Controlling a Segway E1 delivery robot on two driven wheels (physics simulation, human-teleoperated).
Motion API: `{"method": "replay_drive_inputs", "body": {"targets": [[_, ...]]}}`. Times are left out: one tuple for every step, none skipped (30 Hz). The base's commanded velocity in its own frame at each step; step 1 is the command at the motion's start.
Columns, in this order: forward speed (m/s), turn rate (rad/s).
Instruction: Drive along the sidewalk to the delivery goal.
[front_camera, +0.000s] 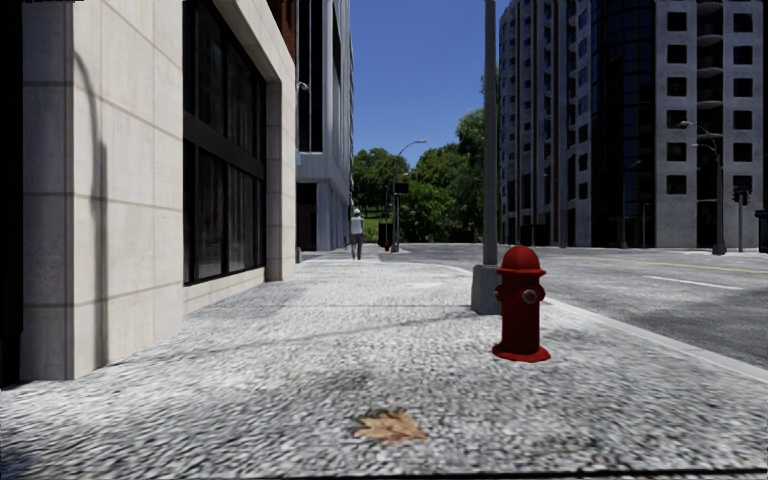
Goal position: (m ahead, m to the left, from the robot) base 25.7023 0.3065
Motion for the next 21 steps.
{"method": "replay_drive_inputs", "body": {"targets": [[2.0, 0.0], [2.0, 0.0], [2.0, 0.0], [2.0, 0.0], [2.0, 0.0], [2.0, 0.0], [2.0, 0.0], [2.0, 0.0], [2.0, 0.0], [2.0, 0.0], [2.0, 0.0], [2.0, 0.0], [2.0, 0.0], [2.0, 0.0], [2.0, 0.0], [2.0, 0.0], [2.0, 0.0], [2.0, 0.0], [2.0, 0.0], [2.0, 0.0], [2.0, 0.0]]}}
